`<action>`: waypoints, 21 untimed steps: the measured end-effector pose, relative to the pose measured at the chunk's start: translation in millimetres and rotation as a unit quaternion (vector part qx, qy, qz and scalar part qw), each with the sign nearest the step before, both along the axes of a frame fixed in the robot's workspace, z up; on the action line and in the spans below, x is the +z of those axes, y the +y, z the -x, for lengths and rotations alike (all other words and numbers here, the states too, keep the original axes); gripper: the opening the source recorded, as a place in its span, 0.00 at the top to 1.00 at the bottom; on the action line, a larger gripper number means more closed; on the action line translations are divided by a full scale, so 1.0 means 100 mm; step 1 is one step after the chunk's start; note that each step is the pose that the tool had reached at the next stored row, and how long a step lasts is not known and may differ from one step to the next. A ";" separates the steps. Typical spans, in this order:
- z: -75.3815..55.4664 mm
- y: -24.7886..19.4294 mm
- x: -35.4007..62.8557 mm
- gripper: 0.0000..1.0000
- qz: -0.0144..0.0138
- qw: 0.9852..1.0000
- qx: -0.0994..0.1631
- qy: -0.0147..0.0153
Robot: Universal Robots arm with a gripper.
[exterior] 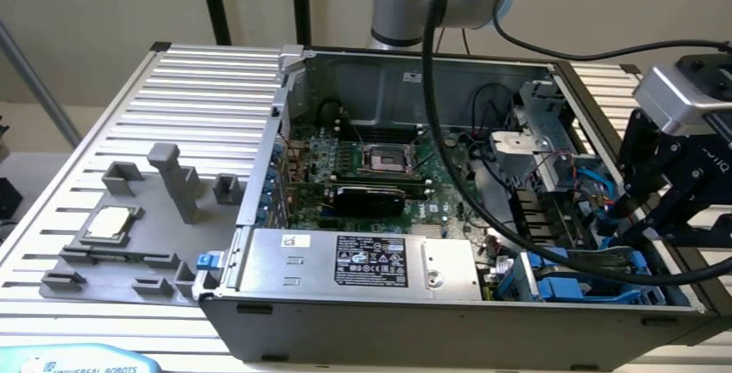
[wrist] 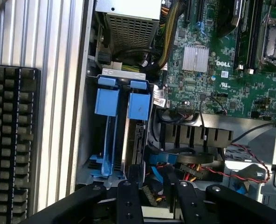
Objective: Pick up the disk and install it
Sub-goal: 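Insert the first disk wire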
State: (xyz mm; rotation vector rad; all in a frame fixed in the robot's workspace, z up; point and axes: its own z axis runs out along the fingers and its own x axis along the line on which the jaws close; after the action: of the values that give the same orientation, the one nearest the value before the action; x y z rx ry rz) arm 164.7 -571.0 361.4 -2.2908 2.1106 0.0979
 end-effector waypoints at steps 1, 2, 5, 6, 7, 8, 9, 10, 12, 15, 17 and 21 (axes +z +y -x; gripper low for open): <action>0.00 0.009 -0.018 0.65 0.000 1.000 0.000 0.000; 0.00 0.019 -0.034 0.65 0.000 1.000 0.000 0.000; 0.00 0.052 -0.089 0.65 0.001 1.000 0.000 0.000; 0.00 0.060 -0.105 0.65 0.001 1.000 0.000 0.000; 0.00 0.066 -0.120 0.64 0.002 1.000 0.000 0.000; 0.00 0.073 -0.133 0.64 0.002 1.000 0.000 0.000; 0.01 0.077 -0.143 0.58 0.003 1.000 0.000 0.000; 0.01 0.078 -0.151 0.52 0.003 1.000 0.000 0.000; 0.04 0.078 -0.155 0.45 0.003 1.000 0.000 0.000; 0.07 0.078 -0.156 0.45 0.003 1.000 0.000 0.000; 0.09 0.068 -0.156 0.45 0.004 1.000 0.000 0.000; 0.11 -0.037 -0.157 0.45 0.003 1.000 0.000 0.000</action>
State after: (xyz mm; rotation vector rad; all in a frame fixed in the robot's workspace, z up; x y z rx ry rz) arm 153.9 -574.7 345.7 -2.2947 2.1141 0.0913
